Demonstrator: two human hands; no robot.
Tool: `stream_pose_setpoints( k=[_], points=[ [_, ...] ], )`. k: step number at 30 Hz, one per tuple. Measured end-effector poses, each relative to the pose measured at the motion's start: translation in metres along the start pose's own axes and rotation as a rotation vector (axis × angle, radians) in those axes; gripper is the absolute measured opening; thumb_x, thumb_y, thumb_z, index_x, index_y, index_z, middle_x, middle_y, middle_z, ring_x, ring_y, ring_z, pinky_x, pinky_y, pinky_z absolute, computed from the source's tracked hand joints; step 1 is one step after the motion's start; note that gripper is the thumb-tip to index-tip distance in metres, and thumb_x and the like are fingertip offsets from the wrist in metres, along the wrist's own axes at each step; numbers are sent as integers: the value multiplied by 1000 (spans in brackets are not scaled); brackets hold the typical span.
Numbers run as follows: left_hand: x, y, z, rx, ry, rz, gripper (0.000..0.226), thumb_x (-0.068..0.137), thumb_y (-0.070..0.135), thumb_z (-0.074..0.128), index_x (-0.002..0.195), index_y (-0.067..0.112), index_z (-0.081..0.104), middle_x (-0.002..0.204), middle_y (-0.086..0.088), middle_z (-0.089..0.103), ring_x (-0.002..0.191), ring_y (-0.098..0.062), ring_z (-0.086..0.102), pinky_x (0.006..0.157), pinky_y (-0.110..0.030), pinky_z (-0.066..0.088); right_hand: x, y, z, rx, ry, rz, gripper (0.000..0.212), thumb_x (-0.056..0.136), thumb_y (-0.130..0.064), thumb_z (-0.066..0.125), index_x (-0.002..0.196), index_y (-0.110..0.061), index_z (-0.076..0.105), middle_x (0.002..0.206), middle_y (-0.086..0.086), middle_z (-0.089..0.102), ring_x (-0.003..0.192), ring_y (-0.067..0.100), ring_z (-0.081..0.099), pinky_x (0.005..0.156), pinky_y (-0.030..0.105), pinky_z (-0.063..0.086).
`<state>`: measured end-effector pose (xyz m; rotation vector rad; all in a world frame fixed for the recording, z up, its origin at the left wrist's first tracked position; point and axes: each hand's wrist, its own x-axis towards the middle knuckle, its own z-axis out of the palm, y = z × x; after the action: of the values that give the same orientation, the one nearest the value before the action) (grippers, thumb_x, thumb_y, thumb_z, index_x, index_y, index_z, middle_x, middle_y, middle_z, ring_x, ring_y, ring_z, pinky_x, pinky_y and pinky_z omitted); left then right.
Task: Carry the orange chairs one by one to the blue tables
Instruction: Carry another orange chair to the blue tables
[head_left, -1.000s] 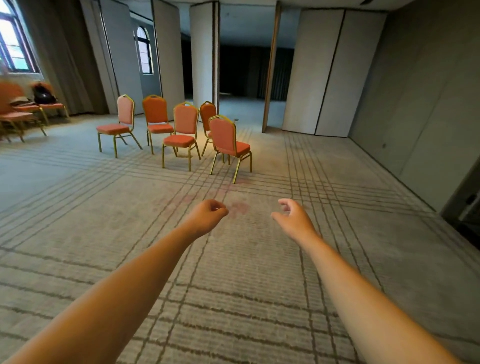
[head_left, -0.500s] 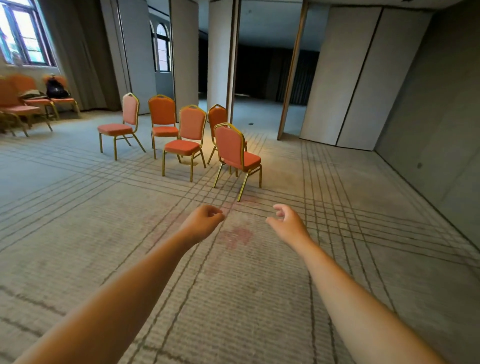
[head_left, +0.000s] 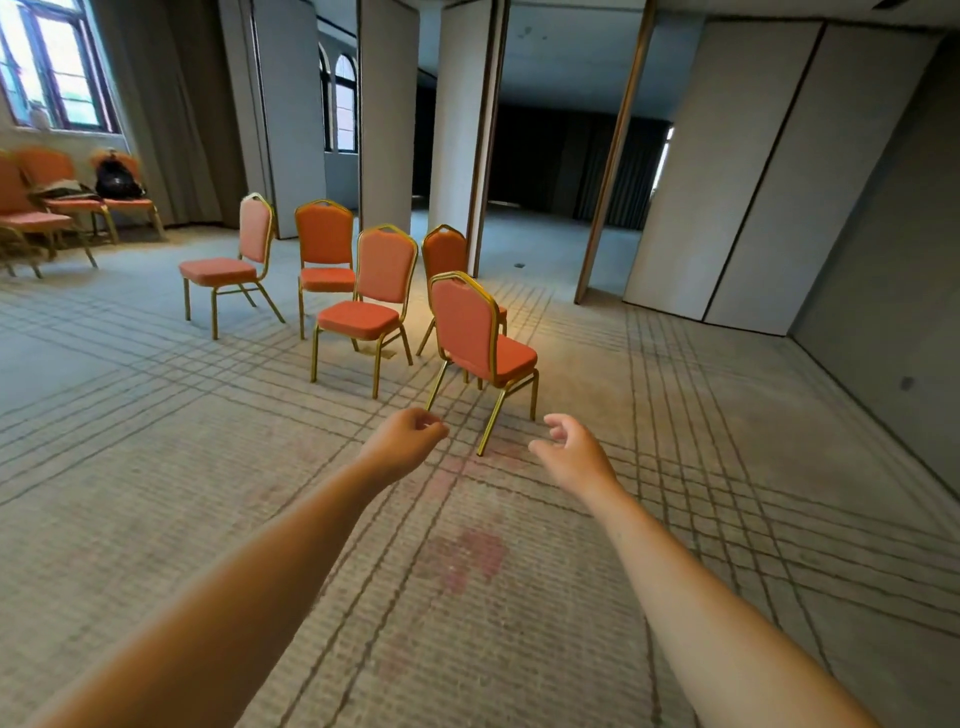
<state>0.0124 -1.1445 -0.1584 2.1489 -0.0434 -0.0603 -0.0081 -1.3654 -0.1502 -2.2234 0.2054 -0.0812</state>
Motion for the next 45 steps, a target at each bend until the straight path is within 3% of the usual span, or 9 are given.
stream_pose_setpoints(
  k=[10, 19, 23, 26, 36, 41, 45],
  points=[
    [244, 5, 3, 32, -52, -46, 31, 91, 40, 56, 114, 20, 63, 109, 1, 65, 97, -14, 63, 93, -41, 52, 250, -9, 30, 46, -44, 40, 52, 91, -34, 60, 140, -24, 45, 140, 1, 46, 119, 16, 50, 85, 29, 41],
    [507, 21, -21, 67, 6, -29, 29, 93, 35, 53, 115, 19, 61, 109, -2, 65, 98, -18, 62, 93, -42, 51, 530, -44, 59, 72, -38, -62, 53, 89, -39, 59, 138, -26, 44, 135, -1, 48, 110, 15, 52, 82, 32, 45],
    [600, 25, -31, 25, 23, -47, 27, 95, 32, 52, 116, 18, 61, 106, -1, 65, 96, -16, 62, 88, -38, 53, 633, -65, 81, 59, -69, -67, 53, 88, -38, 60, 138, -28, 44, 135, 0, 49, 115, 16, 52, 91, 38, 51],
    [664, 17, -41, -2, 24, -61, 23, 95, 31, 52, 113, 19, 61, 102, 0, 65, 94, -16, 63, 84, -36, 53, 696, -77, 104, 40, -112, -68, 53, 89, -39, 60, 138, -29, 43, 137, 0, 48, 120, 18, 52, 96, 42, 51],
    [936, -58, -99, -18, -50, -43, 21, 91, 35, 56, 106, 22, 63, 105, 2, 66, 100, -16, 63, 96, -43, 50, 932, -122, 213, 58, -18, -15, 49, 89, -39, 59, 135, -29, 47, 134, -2, 50, 116, 16, 53, 94, 43, 53],
    [1066, -77, -145, 17, -139, -3, 23, 90, 36, 55, 107, 22, 62, 105, 0, 66, 99, -18, 63, 96, -44, 50, 1035, -162, 265, 109, 62, 50, 46, 91, -31, 60, 135, -25, 48, 132, -1, 51, 115, 15, 52, 83, 32, 49],
    [1156, -91, -159, 30, -215, 28, 18, 92, 32, 54, 102, 21, 62, 101, -3, 68, 92, -19, 65, 89, -41, 53, 1104, -183, 294, 130, 168, 63, 36, 91, -25, 59, 127, -24, 54, 122, -4, 54, 96, 6, 53, 72, 23, 46]
  ],
)
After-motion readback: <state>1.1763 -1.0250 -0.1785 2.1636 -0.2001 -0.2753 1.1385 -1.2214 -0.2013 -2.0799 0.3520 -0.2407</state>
